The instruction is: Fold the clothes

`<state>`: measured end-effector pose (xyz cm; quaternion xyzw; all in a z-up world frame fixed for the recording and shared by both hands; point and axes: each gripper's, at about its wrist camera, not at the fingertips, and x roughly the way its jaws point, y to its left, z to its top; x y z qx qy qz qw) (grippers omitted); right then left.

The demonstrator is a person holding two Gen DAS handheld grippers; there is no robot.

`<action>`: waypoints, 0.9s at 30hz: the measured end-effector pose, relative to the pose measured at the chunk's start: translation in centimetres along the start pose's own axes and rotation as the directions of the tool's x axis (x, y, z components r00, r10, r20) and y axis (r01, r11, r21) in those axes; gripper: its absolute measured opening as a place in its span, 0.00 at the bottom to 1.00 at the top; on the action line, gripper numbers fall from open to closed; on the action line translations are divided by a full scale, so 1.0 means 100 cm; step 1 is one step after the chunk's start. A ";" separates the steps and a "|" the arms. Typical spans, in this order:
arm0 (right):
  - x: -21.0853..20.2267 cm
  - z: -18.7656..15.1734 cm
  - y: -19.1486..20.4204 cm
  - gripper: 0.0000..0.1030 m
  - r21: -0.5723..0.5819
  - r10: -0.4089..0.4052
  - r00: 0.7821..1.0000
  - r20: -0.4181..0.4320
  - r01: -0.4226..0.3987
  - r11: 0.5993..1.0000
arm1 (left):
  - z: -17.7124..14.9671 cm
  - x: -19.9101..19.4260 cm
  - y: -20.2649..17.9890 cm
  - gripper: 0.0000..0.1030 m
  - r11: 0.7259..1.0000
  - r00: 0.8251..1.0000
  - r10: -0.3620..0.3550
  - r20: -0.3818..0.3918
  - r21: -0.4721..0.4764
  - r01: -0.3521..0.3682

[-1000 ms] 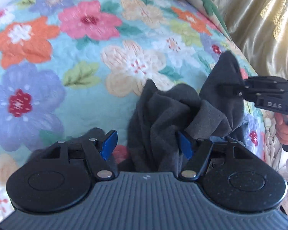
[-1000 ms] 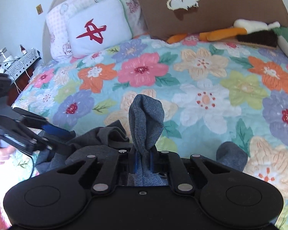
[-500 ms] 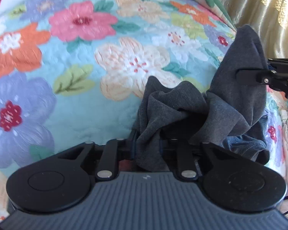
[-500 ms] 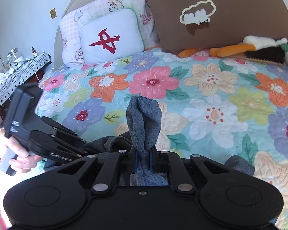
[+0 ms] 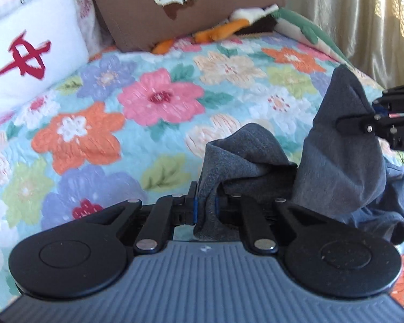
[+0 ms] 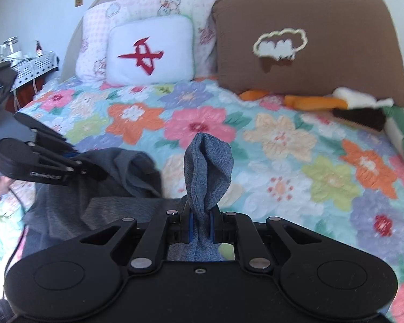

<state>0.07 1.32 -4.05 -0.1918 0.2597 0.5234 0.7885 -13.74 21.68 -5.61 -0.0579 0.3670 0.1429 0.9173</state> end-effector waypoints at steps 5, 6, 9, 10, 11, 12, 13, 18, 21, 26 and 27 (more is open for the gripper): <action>0.003 0.033 -0.016 0.11 0.013 -0.069 0.991 0.112 0.068 0.998 | 0.027 -0.007 0.016 0.10 0.997 0.991 0.066 0.115 -0.034 -0.062; 0.005 0.039 -0.018 0.11 0.016 -0.079 0.987 0.140 0.077 0.997 | 0.033 -0.008 0.019 0.10 0.996 0.987 0.080 0.142 -0.042 -0.075; 0.013 0.047 -0.028 0.11 0.061 -0.126 0.967 0.223 0.115 0.992 | 0.049 -0.007 0.022 0.10 0.993 0.972 0.119 0.203 -0.035 -0.114; 0.017 0.049 -0.031 0.12 0.083 -0.147 0.958 0.246 0.130 0.988 | 0.052 -0.002 0.022 0.13 0.992 0.971 0.129 0.202 -0.019 -0.128; 0.024 0.047 -0.035 0.29 0.113 -0.173 0.957 0.233 0.150 0.982 | 0.054 0.006 0.022 0.19 0.990 0.976 0.133 0.174 0.011 -0.137; 0.031 0.044 -0.039 0.48 0.145 -0.200 0.960 0.197 0.173 0.974 | 0.053 0.019 0.022 0.27 0.986 0.982 0.152 0.113 0.049 -0.158; 0.039 0.040 -0.042 0.53 0.166 -0.223 0.963 0.153 0.197 0.966 | 0.049 0.030 0.023 0.47 0.979 0.981 0.187 0.055 0.075 -0.191; 0.067 0.002 -0.060 0.53 0.235 -0.210 0.974 -0.084 0.225 0.946 | 0.011 0.050 0.039 0.60 0.982 0.980 0.186 -0.077 0.043 -0.183; 0.071 -0.005 -0.070 0.53 0.317 -0.150 0.979 -0.138 0.187 0.930 | -0.006 0.054 0.053 0.62 0.985 0.978 0.157 -0.135 -0.056 -0.166; 0.072 -0.001 -0.059 0.53 0.357 -0.052 0.989 -0.142 0.100 0.929 | -0.014 0.058 0.072 0.65 0.968 0.977 0.077 -0.199 -0.218 -0.121; 0.073 0.001 -0.054 0.53 0.348 -0.034 0.989 -0.143 0.082 0.934 | -0.014 0.059 0.074 0.65 0.966 0.974 0.064 -0.215 -0.232 -0.115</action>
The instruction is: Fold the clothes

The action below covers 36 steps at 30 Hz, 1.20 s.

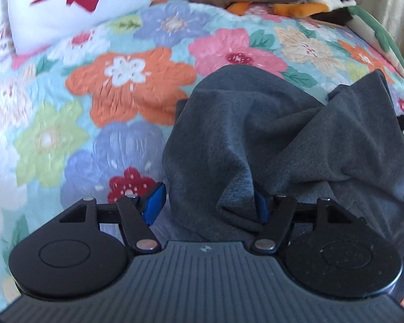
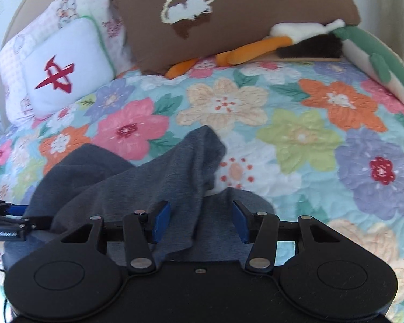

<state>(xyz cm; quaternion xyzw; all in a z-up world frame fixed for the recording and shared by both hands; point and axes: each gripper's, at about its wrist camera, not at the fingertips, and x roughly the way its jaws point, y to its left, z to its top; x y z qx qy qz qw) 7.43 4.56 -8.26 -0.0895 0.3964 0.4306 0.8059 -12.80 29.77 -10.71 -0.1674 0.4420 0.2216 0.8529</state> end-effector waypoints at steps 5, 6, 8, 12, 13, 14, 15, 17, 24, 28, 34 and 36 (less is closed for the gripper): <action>-0.007 0.002 0.021 0.54 -0.061 0.067 0.997 -0.025 -0.068 0.996 | 0.026 -0.008 0.002 0.69 0.999 1.000 -0.020 -0.005 0.041 0.020; -0.010 0.004 0.023 0.54 -0.067 0.085 0.996 -0.022 -0.086 0.994 | 0.031 -0.009 0.003 0.70 0.999 1.000 -0.029 0.006 0.041 0.029; -0.016 0.010 0.027 0.55 -0.076 0.097 0.995 -0.005 -0.097 0.992 | 0.040 -0.009 0.007 0.74 0.999 0.999 -0.046 0.023 0.031 0.045; -0.014 0.028 0.034 0.66 -0.125 0.058 0.998 0.030 -0.053 0.991 | 0.052 0.007 0.014 0.74 0.997 0.997 -0.076 0.007 -0.010 0.076; -0.010 0.034 0.033 0.67 -0.132 0.032 0.999 0.040 -0.027 0.991 | 0.055 0.013 0.014 0.75 0.996 0.996 -0.086 0.000 -0.006 0.086; -0.005 0.040 0.029 0.67 -0.122 0.002 0.999 0.044 0.004 0.993 | 0.058 0.019 0.014 0.75 0.995 0.995 -0.095 -0.008 -0.002 0.095; 0.001 0.047 0.024 0.68 -0.092 -0.018 0.999 0.032 0.021 0.996 | 0.062 0.026 0.013 0.75 0.996 0.996 -0.090 -0.012 0.000 0.090; 0.015 0.059 0.012 0.68 -0.016 -0.028 1.000 -0.003 0.028 0.999 | 0.072 0.036 0.013 0.75 0.997 0.997 -0.082 -0.007 -0.016 0.082; 0.064 0.062 -0.001 0.07 0.138 0.057 0.992 -0.115 -0.040 0.990 | 0.085 0.059 0.005 0.24 0.994 0.994 -0.112 0.003 0.009 0.112; 0.047 0.067 0.012 0.07 0.040 0.077 0.997 -0.003 -0.077 0.996 | 0.076 0.028 -0.013 0.10 0.993 0.990 -0.057 0.130 0.107 0.043; -0.018 0.075 0.022 0.06 -0.142 0.193 0.878 0.438 -0.145 0.979 | 0.075 -0.035 0.004 0.12 0.998 0.885 0.050 0.462 -0.003 -0.055; -0.008 0.083 0.021 0.08 -0.107 0.099 0.897 0.432 -0.058 0.993 | 0.082 -0.027 0.015 0.19 0.997 0.916 0.080 0.392 -0.052 -0.065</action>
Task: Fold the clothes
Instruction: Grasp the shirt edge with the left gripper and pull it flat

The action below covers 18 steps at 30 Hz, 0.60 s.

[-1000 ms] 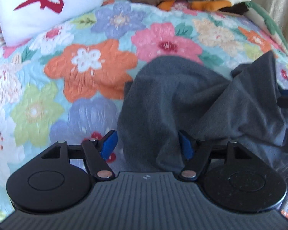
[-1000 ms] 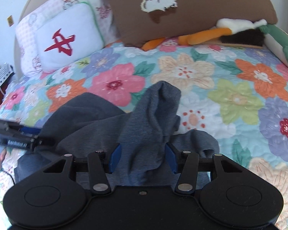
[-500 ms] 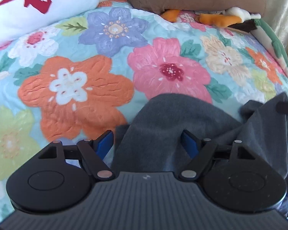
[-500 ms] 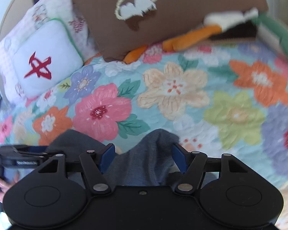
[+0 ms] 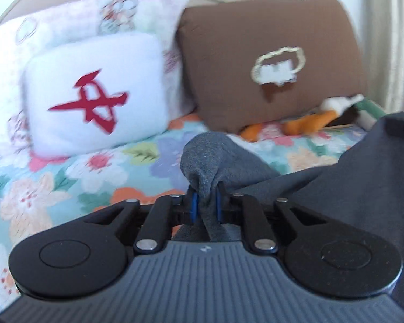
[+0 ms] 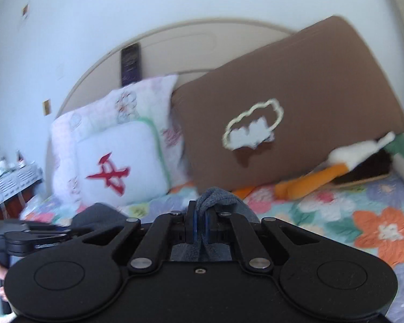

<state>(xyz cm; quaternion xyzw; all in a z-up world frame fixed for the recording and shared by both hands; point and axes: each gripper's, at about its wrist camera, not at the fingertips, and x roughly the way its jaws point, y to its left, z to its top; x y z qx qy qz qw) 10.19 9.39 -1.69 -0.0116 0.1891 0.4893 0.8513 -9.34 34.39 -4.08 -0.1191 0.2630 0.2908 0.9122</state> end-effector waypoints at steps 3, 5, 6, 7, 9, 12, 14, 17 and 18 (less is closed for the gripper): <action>0.047 -0.009 -0.007 0.22 -0.053 -0.205 0.953 -0.223 0.198 0.979 | -0.007 0.030 0.012 0.71 0.999 0.984 0.020 -0.177 -0.024 -0.025; 0.065 -0.025 -0.014 0.23 -0.083 -0.286 0.891 -0.352 0.275 0.958 | -0.020 0.040 0.020 0.72 0.998 0.971 0.039 -0.236 -0.034 -0.049; 0.064 -0.032 -0.017 0.25 -0.079 -0.289 0.878 -0.382 0.280 0.957 | -0.027 0.041 0.024 0.72 0.998 0.967 0.033 -0.252 -0.047 -0.046; 0.060 -0.038 -0.020 0.27 -0.060 -0.277 0.874 -0.400 0.277 0.959 | -0.034 0.040 0.028 0.72 0.997 0.965 0.016 -0.263 -0.065 -0.035; 0.048 -0.046 -0.023 0.42 -0.015 -0.233 0.877 -0.420 0.250 0.968 | -0.046 0.034 0.035 0.72 0.996 0.957 -0.008 -0.289 -0.091 -0.019; 0.023 -0.054 -0.025 0.47 0.006 -0.184 0.879 -0.440 0.208 0.978 | -0.065 0.010 0.041 0.72 0.994 0.950 -0.048 -0.307 -0.107 0.016; 0.002 -0.058 -0.027 0.48 0.006 -0.163 0.873 -0.459 0.187 0.982 | -0.075 -0.010 0.042 0.72 0.995 0.950 -0.062 -0.306 -0.097 0.034; -0.029 -0.062 -0.030 0.48 -0.002 -0.152 0.869 -0.471 0.171 0.985 | -0.085 -0.038 0.039 0.73 0.996 0.948 -0.045 -0.316 -0.082 0.020; -0.040 -0.062 -0.030 0.48 0.000 -0.144 0.872 -0.468 0.163 0.987 | -0.087 -0.046 0.037 0.74 0.998 0.943 -0.008 -0.332 -0.066 -0.014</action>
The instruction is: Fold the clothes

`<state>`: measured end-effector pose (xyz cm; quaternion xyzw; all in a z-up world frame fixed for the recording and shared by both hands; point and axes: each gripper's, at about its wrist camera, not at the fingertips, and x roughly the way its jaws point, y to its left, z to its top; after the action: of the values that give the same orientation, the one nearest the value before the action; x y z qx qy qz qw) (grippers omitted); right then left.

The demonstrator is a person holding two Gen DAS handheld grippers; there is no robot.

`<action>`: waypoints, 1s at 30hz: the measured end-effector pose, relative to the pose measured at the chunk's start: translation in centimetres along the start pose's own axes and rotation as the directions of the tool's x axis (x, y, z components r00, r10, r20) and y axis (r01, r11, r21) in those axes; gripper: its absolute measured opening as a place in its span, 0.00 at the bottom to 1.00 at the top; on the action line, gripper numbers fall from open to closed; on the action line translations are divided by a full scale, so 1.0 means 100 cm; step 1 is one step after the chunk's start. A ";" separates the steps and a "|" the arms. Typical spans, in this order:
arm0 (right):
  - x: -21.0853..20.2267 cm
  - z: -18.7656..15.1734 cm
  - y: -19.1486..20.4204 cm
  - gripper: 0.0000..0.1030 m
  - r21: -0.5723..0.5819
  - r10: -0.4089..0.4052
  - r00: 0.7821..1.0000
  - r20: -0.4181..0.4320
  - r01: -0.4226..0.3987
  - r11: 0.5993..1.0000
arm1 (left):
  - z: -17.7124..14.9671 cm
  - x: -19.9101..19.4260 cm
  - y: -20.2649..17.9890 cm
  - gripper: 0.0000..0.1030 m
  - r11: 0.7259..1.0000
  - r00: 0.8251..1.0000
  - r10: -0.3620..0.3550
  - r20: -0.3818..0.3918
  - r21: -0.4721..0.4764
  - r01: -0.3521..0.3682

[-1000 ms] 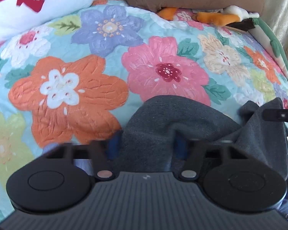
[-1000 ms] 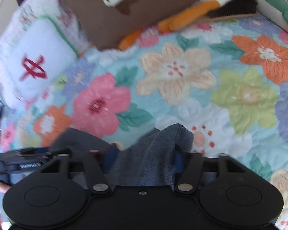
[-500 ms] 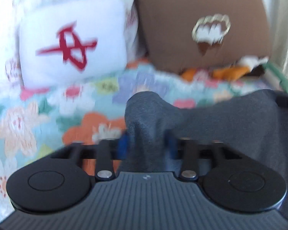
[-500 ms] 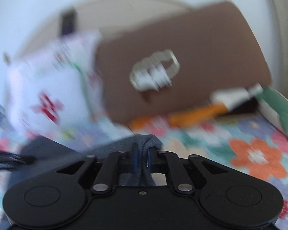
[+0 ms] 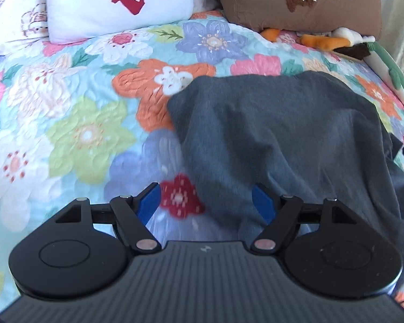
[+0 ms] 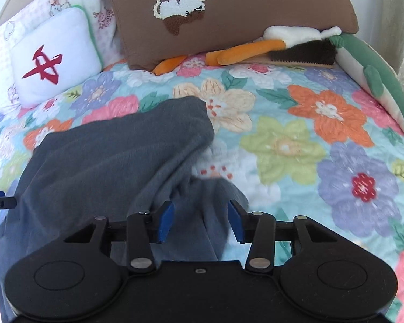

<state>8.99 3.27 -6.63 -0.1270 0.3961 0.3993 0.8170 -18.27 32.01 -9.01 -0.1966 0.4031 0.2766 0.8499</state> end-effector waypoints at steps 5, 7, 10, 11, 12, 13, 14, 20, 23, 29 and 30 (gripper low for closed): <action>-0.047 -0.027 -0.008 0.59 0.039 0.060 0.998 0.013 -0.060 0.997 | -0.022 -0.046 -0.002 0.73 0.996 0.997 0.067 0.049 -0.060 -0.064; -0.058 -0.035 -0.007 0.60 0.047 0.057 0.998 -0.030 -0.055 0.997 | -0.029 -0.064 -0.003 0.73 0.994 0.998 0.038 0.049 -0.101 -0.033; -0.077 -0.042 -0.005 0.60 0.046 0.052 0.995 -0.084 -0.049 0.998 | -0.035 -0.087 -0.009 0.73 0.992 0.999 0.016 0.028 -0.128 -0.012; -0.085 -0.043 -0.005 0.60 0.046 0.057 0.994 -0.089 -0.053 0.998 | -0.036 -0.094 -0.012 0.73 0.993 1.000 0.021 0.018 -0.118 -0.019; -0.095 -0.045 -0.005 0.61 0.048 0.069 0.994 -0.087 -0.065 0.997 | -0.036 -0.101 -0.015 0.74 0.994 0.999 0.042 0.012 -0.099 -0.040; -0.105 -0.046 -0.005 0.61 0.051 0.083 0.993 -0.083 -0.079 0.996 | -0.037 -0.108 -0.019 0.75 0.995 0.998 0.069 0.008 -0.077 -0.069; -0.116 -0.047 -0.004 0.61 0.049 0.098 0.992 -0.079 -0.095 0.994 | -0.037 -0.116 -0.023 0.75 0.994 0.995 0.097 0.008 -0.055 -0.096; -0.167 -0.038 0.010 0.68 -0.008 0.192 0.981 0.037 -0.192 0.981 | -0.047 -0.161 -0.022 0.87 0.994 0.989 0.090 0.121 -0.080 -0.080; -0.145 -0.032 0.038 0.68 0.000 0.228 0.974 0.016 -0.228 0.974 | -0.058 -0.142 -0.023 0.87 0.991 0.997 0.045 0.068 -0.128 -0.036; -0.080 -0.061 0.150 0.68 -0.227 0.352 0.935 -0.039 -0.351 0.908 | -0.095 -0.093 -0.032 0.87 0.987 0.998 0.027 -0.049 -0.159 -0.035; -0.072 -0.072 0.162 0.68 -0.252 0.386 0.920 -0.063 -0.389 0.886 | -0.100 -0.088 -0.031 0.87 0.985 0.998 0.026 -0.065 -0.168 -0.037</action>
<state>-9.79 6.06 -4.15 -0.1535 0.3625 0.6017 0.6950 -26.64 21.30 -7.67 -0.2704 0.4075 0.3169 0.8127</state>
